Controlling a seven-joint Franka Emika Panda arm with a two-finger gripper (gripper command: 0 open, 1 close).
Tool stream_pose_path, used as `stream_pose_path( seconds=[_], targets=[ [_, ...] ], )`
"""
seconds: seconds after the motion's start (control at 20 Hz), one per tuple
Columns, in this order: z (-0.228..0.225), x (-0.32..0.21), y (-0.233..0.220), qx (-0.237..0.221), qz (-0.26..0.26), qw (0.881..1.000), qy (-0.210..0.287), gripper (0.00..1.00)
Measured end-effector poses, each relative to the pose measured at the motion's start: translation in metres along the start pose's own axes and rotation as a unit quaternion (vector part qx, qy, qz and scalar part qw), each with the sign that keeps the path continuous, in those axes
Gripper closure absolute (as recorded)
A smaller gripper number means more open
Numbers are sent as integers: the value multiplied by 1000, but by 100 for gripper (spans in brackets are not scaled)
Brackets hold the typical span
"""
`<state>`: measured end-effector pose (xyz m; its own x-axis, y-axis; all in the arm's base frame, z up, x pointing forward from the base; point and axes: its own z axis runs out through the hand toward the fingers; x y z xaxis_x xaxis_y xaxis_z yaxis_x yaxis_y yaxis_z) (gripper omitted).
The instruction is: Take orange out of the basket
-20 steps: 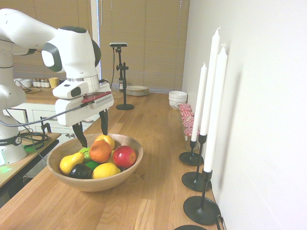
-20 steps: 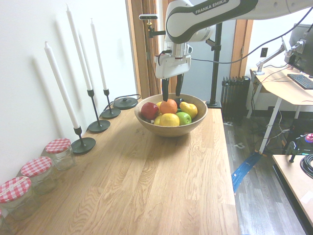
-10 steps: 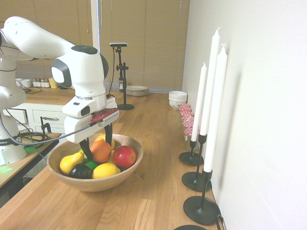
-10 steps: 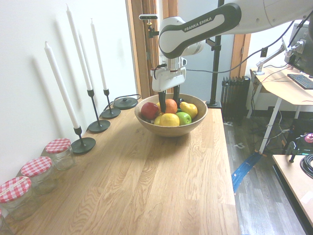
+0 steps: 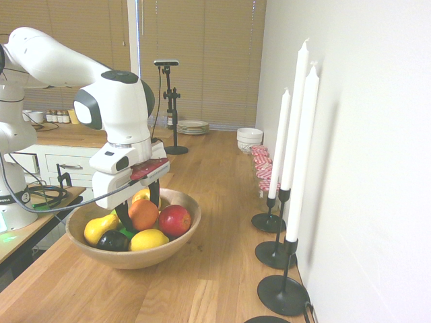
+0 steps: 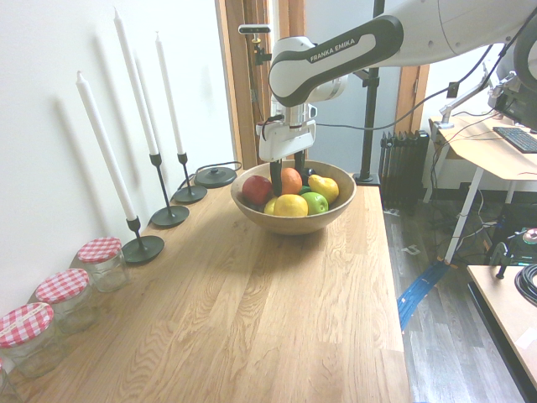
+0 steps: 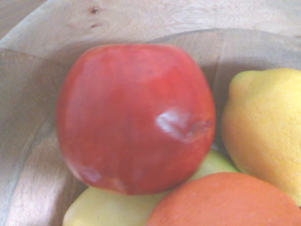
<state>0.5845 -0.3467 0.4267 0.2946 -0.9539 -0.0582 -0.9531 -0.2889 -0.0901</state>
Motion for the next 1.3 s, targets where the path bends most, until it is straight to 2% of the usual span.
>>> stream_pose_path(
  seconds=[0.35,0.5,0.7,0.85,1.1,1.3],
  targets=[
    [-4,-2,-2,3,-3,1000,2,100],
    [-33,-20,-14,20,-22,999,13,100],
    [-99,-93,-49,43,-82,995,35,100],
    [-121,-162,-74,48,-118,991,44,100],
    [-106,-273,-107,34,-166,984,63,100],
    [-76,-314,-114,18,-181,981,70,100]
  ],
)
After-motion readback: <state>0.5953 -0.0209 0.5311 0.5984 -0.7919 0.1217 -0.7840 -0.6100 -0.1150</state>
